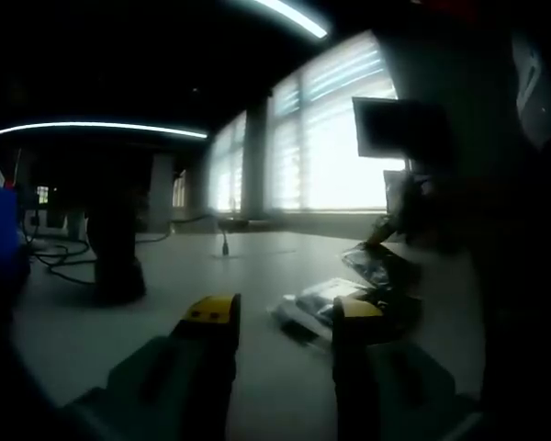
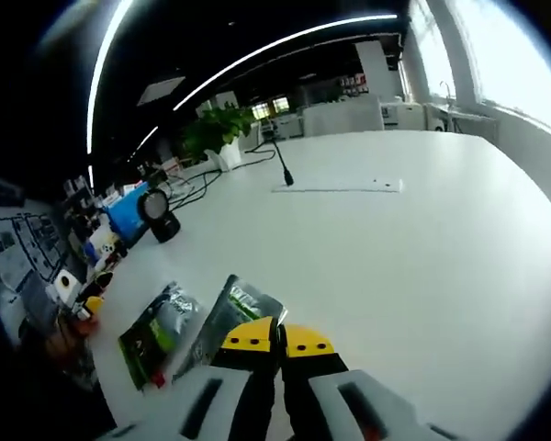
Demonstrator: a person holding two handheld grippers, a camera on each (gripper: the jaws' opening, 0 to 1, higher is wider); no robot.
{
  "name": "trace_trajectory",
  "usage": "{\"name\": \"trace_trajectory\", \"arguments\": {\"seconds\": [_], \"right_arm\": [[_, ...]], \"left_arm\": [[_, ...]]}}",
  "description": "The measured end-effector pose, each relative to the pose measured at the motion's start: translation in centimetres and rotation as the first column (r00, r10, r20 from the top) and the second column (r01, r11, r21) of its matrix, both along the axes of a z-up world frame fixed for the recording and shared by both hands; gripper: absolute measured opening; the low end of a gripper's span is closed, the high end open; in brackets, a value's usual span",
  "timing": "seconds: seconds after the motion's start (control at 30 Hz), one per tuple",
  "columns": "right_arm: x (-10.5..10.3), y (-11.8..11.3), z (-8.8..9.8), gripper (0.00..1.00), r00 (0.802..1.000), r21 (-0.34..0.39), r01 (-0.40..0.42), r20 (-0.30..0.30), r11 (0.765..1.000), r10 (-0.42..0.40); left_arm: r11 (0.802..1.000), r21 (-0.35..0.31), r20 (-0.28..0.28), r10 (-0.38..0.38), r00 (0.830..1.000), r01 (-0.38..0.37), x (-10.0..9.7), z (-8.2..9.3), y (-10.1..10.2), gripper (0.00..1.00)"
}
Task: Clip sheet goods on table flip sheet goods clip sheet goods scan sheet goods put sheet goods back to table
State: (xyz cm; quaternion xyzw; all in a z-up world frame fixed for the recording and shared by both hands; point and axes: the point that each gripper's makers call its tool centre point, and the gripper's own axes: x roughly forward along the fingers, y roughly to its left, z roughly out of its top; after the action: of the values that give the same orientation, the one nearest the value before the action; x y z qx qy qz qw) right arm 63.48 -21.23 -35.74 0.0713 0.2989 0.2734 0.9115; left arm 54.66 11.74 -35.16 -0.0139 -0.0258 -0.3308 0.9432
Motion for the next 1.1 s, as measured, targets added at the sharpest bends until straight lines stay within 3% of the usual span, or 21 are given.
{"name": "trace_trajectory", "arguments": {"seconds": [0.17, 0.43, 0.5, 0.8, 1.1], "right_arm": [[-0.6, 0.3, 1.3, 0.00, 0.999, 0.022, -0.004, 0.051, 1.000, 0.003], [-0.4, 0.4, 3.5, 0.00, 0.997, 0.089, 0.026, 0.069, 0.996, -0.032], [-0.7, 0.9, 4.1, 0.00, 0.995, 0.091, 0.019, 0.097, 0.996, -0.028], [-1.6, 2.1, 5.1, 0.00, 0.992, 0.103, 0.020, 0.120, 0.994, -0.032], [-0.9, 1.3, 7.5, 0.00, 0.985, 0.149, 0.022, 0.165, 0.989, -0.047]], "left_arm": [[1.000, 0.002, 0.000, -0.002, 1.000, 0.002, 0.0, 0.0, -0.1, 0.33], [1.000, 0.003, 0.000, -0.007, 1.000, 0.007, -0.1, 0.0, -0.2, 0.33], [1.000, 0.002, 0.000, -0.007, 1.000, 0.007, -0.1, 0.0, -0.2, 0.33], [1.000, 0.003, 0.007, -0.003, 1.000, 0.003, -0.1, 0.1, -0.1, 0.33], [1.000, 0.023, 0.014, 0.005, 1.000, -0.006, 0.0, 0.0, 0.0, 0.36]]}}
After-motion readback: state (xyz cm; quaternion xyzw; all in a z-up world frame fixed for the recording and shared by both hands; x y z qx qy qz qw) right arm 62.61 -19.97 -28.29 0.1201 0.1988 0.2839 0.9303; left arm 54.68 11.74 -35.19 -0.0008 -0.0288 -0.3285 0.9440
